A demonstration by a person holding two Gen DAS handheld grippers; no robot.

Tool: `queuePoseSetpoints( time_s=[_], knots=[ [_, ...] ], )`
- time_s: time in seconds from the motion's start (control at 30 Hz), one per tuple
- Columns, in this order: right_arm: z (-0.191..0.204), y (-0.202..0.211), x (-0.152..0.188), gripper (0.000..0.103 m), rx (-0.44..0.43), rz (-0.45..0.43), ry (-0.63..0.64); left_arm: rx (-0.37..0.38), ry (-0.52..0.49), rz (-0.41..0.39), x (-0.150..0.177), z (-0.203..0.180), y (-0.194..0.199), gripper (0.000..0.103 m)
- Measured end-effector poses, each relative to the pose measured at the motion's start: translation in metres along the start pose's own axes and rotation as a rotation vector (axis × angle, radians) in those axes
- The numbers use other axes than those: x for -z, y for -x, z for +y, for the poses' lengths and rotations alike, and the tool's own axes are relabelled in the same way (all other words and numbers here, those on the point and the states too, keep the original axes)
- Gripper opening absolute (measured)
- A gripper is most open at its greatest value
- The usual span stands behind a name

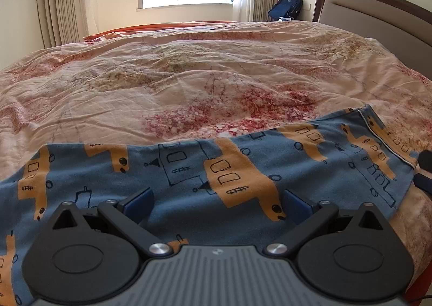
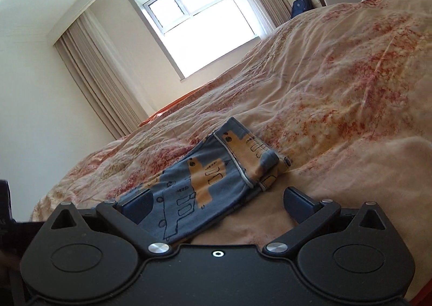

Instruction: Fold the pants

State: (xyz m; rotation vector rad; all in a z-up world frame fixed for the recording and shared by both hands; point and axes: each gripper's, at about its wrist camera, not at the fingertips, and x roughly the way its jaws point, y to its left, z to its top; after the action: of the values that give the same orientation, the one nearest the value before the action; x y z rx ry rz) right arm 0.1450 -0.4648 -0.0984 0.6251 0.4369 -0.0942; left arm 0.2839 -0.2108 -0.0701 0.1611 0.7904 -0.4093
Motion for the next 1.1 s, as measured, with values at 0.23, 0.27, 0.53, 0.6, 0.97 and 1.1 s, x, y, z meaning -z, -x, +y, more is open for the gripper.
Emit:
queuePoseSetpoints(
  time_s=[0.23, 0.27, 0.53, 0.6, 0.97, 1.1],
  knots=[
    [-0.012, -0.005, -0.01, 0.102, -0.02, -0.057, -0.211, 0.003, 0.021, -0.013, -0.002, 0.001, 0.002, 0.103],
    [-0.013, -0.004, -0.009, 0.101, -0.014, -0.079, -0.235, 0.012, 0.021, -0.014, -0.003, 0.002, 0.003, 0.103],
    [-0.003, -0.006, 0.0, 0.044, 0.134, -0.128, -0.222, 0.062, 0.015, -0.05, -0.019, -0.005, 0.017, 0.103],
    [0.001, -0.009, 0.003, 0.039, 0.16, -0.135, -0.188, 0.059, -0.001, -0.058, -0.022, -0.008, 0.02, 0.103],
    [0.036, -0.022, 0.009, 0.016, 0.2, -0.184, 0.089, 0.121, 0.057, -0.105, -0.034, 0.002, 0.042, 0.103],
    [0.07, -0.025, 0.014, 0.015, 0.156, -0.216, 0.268, 0.201, 0.15, -0.121, -0.041, 0.022, 0.047, 0.103]
  ],
)
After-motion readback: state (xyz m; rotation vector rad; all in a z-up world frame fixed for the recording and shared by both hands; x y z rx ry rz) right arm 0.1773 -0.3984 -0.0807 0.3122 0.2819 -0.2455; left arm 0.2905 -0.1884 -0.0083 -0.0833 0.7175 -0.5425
